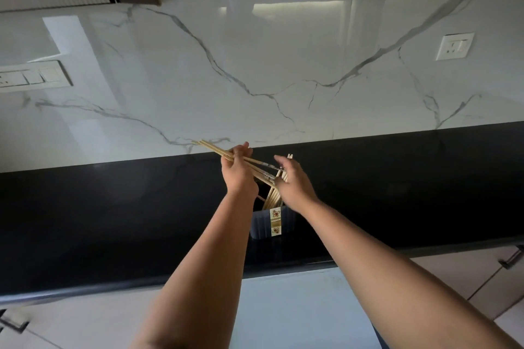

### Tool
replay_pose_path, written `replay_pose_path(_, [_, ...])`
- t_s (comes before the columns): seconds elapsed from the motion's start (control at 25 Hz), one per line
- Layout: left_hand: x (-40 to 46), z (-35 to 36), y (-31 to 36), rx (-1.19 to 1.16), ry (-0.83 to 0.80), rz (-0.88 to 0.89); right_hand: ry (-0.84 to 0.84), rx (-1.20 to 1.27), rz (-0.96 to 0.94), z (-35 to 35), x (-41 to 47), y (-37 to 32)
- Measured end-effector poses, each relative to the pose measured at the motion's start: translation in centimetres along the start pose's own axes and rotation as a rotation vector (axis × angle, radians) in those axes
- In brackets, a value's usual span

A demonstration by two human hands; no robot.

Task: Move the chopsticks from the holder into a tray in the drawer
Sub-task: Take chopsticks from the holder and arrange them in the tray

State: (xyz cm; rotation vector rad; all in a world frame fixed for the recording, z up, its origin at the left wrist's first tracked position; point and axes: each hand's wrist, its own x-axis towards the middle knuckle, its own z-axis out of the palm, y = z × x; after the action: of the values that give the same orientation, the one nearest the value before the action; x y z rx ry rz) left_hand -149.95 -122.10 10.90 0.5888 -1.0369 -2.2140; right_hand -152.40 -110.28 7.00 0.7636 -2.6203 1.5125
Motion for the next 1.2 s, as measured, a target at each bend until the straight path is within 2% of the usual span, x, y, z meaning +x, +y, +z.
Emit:
replay_pose_path(0.08, [-1.5, -0.3, 1.9, -0.128, -0.002, -0.017, -0.053, -0.319, -0.161, 1.2, -0.9, -0.7])
replay_pose_path(0.2, [-4.7, -1.5, 3.4, -0.219, -0.054, -0.053, 0.053, -0.73, -0.274, 1.8, -2.4, -2.0])
replay_pose_path(0.36, [-8.7, -5.6, 1.9, -0.27, -0.094, -0.153, 0.167, -0.779, -0.432, 1.4, -7.9, -1.6])
replay_pose_path(0.4, [-9.7, -7.1, 0.7, -0.258, -0.085, -0.199, 0.15, -0.779, -0.436, 1.7, -10.0, -0.7])
replay_pose_path(0.48, [-11.9, -10.4, -2.2, -0.19, -0.079, -0.327, 0.012, -0.772, -0.337, 2.3, -14.5, 1.6])
replay_pose_path(0.56, [-13.8, -14.2, -5.5, -0.079, -0.083, -0.473, -0.165, -0.787, -0.211, 3.0, -18.9, 4.4])
replay_pose_path(0.64, [-15.4, -18.6, -8.5, 0.036, -0.005, -0.584, -0.348, -0.853, -0.148, 3.5, -23.4, 7.6])
replay_pose_path(0.76, [-16.2, -25.5, -10.2, 0.177, 0.229, -0.601, -0.598, -0.925, -0.059, 3.3, -29.0, 11.7])
replay_pose_path(0.84, [-16.1, -29.5, -10.3, 0.368, 0.314, -0.578, -0.725, -1.018, -0.008, 2.9, -31.2, 13.7])
replay_pose_path(0.92, [-16.5, -32.0, -10.8, 0.636, 0.28, -0.56, -0.813, -1.113, 0.012, 2.8, -32.1, 14.9])
replay_pose_path(1.04, [-18.2, -33.5, -13.1, 1.223, 0.027, -0.551, -0.859, -1.174, 0.006, 4.1, -31.5, 15.5])
replay_pose_path(1.12, [-19.0, -34.1, -14.9, 1.357, -0.049, -0.615, -0.884, -1.184, 0.016, 5.0, -30.8, 15.9])
replay_pose_path(1.2, [-19.1, -34.6, -16.3, 1.351, -0.045, -0.702, -0.895, -1.179, 0.045, 5.7, -30.3, 16.7])
